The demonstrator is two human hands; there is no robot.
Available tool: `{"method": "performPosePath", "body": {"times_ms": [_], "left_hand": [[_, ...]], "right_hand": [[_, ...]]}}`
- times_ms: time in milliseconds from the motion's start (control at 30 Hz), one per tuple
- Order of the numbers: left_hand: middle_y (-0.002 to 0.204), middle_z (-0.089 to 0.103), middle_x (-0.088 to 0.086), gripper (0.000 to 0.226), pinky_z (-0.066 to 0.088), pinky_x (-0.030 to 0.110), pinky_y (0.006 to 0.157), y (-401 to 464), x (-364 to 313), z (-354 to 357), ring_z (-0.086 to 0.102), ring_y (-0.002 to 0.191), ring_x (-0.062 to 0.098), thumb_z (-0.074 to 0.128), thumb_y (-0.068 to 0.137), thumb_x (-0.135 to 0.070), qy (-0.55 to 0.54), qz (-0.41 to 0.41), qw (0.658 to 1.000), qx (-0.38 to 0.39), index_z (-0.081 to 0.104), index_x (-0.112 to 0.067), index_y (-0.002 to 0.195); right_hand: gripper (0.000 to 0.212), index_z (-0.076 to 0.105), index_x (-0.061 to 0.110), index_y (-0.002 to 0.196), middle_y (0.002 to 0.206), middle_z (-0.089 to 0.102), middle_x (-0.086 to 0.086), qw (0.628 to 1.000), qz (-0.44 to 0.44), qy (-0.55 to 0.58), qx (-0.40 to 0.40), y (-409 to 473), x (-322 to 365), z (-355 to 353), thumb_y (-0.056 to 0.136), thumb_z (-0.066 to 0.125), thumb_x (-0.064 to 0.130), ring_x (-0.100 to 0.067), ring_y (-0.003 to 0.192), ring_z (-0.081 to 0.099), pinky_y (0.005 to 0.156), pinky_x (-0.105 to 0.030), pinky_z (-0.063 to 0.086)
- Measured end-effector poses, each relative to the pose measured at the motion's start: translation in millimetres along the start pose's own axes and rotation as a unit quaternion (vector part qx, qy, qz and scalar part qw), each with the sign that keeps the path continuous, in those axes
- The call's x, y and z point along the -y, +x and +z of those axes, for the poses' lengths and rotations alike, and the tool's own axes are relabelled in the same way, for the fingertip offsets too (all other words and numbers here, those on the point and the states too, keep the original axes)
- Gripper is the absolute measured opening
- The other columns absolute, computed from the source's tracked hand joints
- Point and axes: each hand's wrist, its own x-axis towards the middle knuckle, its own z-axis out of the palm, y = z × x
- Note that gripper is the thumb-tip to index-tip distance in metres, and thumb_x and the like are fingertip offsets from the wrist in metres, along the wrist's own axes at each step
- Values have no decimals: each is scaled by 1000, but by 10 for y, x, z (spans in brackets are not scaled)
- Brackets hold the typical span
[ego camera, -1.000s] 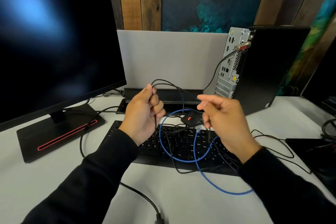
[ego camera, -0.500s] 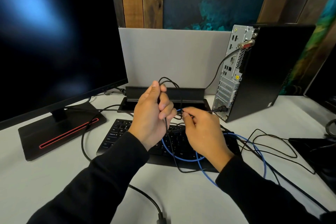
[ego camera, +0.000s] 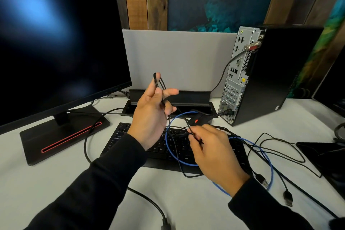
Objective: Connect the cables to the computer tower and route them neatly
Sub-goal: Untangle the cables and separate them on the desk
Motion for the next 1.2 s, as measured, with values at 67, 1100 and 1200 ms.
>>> {"method": "performPosePath", "body": {"times_ms": [67,1100,1200], "left_hand": [[99,74,6,45,53,29,76,-24,81,-17,56,62,15,35,110,-15,81,14,996,20,39,-25,154],[58,22,-5,41,50,30,65,-42,33,-19,22,49,11,48,106,-28,65,-206,964,159,50,-16,66],[57,25,-4,34,50,30,65,-33,45,-26,28,47,9,45,106,-22,58,-181,968,163,57,-7,77]], "right_hand": [[20,64,25,107,86,54,8,996,-35,-65,41,-38,58,-81,105,46,34,-21,79,59,65,-41,53],[10,76,14,99,93,68,-28,937,72,293,178,755,-242,-695,89,78,14,-27,69,63,60,-43,53],[7,79,20,99,89,64,-29,949,53,284,125,748,-252,-668,93,74,18,-46,69,61,62,-57,51]]}}
